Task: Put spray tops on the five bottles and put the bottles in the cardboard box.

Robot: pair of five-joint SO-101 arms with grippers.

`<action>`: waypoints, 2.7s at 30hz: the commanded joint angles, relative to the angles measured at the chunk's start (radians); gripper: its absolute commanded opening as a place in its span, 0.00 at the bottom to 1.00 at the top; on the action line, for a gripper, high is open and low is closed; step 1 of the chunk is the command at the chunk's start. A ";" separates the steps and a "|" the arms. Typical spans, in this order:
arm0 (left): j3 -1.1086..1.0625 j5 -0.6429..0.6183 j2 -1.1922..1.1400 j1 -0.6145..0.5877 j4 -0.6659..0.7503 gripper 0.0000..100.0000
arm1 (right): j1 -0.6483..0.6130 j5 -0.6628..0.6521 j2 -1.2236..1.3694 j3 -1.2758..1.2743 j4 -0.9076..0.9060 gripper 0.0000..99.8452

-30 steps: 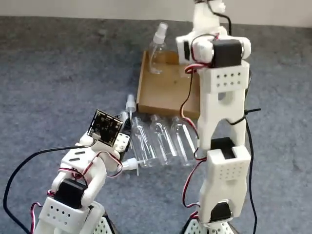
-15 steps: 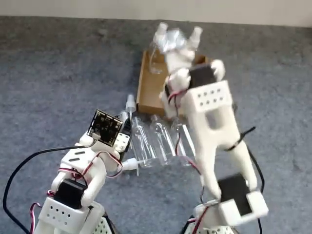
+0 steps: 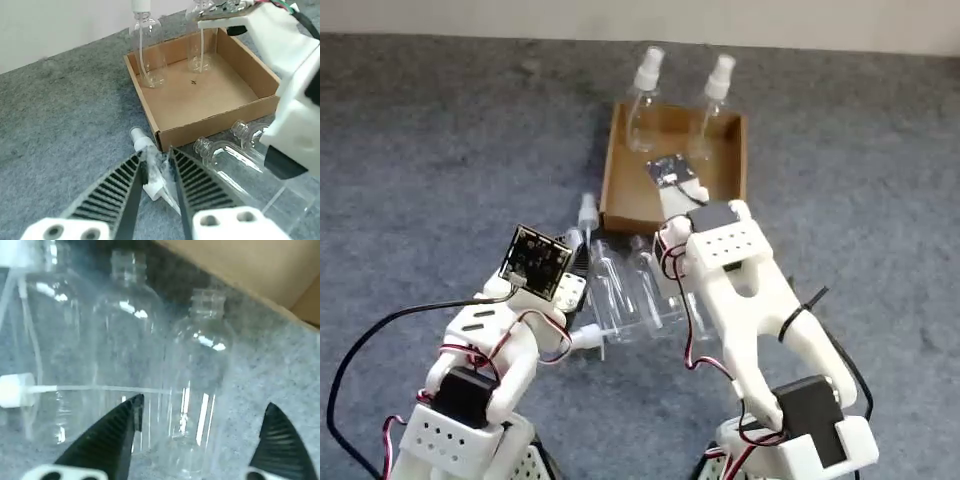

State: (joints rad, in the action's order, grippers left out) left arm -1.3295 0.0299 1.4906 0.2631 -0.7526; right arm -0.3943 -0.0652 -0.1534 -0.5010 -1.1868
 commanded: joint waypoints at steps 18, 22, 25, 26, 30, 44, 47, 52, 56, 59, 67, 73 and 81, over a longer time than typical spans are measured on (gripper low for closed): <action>0.119 0.002 -0.025 -0.036 -0.011 0.03 | 0.450 -0.316 -0.263 -0.079 -0.189 0.02; 0.341 0.003 -0.265 -0.117 -0.146 0.03 | 0.673 -0.434 -0.317 -0.079 -0.148 0.02; 0.496 0.021 -0.556 -0.160 -0.247 0.03 | 0.773 -0.476 -0.251 -0.079 -0.058 0.02; 0.549 0.034 -0.654 -0.170 -0.279 0.03 | 0.785 -0.483 -0.214 -0.079 -0.041 0.02; 0.736 -0.028 -1.003 -0.222 -0.327 0.04 | 0.783 -0.479 -0.047 -0.067 -0.005 0.02; 1.102 -0.180 -1.647 -0.240 -0.327 0.12 | 0.805 -0.483 0.179 0.119 0.001 0.07; 1.112 -0.181 -1.664 -0.240 -0.325 0.12 | 0.803 -0.483 0.194 0.120 0.001 0.09; 1.106 -0.181 -1.624 -0.239 -0.330 0.12 | 0.802 -0.483 0.197 0.119 0.001 0.09; 1.102 -0.183 -1.560 -0.252 -0.331 0.12 | 0.802 -0.483 0.197 0.117 0.001 0.09; 1.102 -0.184 -1.550 -0.226 -0.330 0.12 | 0.791 -0.483 0.197 0.117 0.001 0.09; 1.055 -0.221 -1.587 -0.194 -0.278 0.12 | 0.751 -0.482 0.197 0.116 -0.001 0.09; 1.064 -0.221 -1.667 -0.193 -0.244 0.12 | 0.757 -0.482 0.199 0.116 -0.001 0.09; 1.020 -0.221 -1.506 -0.189 -0.239 0.16 | 0.751 -0.482 0.199 0.116 -0.002 0.09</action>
State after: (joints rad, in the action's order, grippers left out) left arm -0.2877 -0.1818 -0.1189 0.0499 -1.0134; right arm 0.3805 -0.5363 0.0399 -0.4166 -1.1976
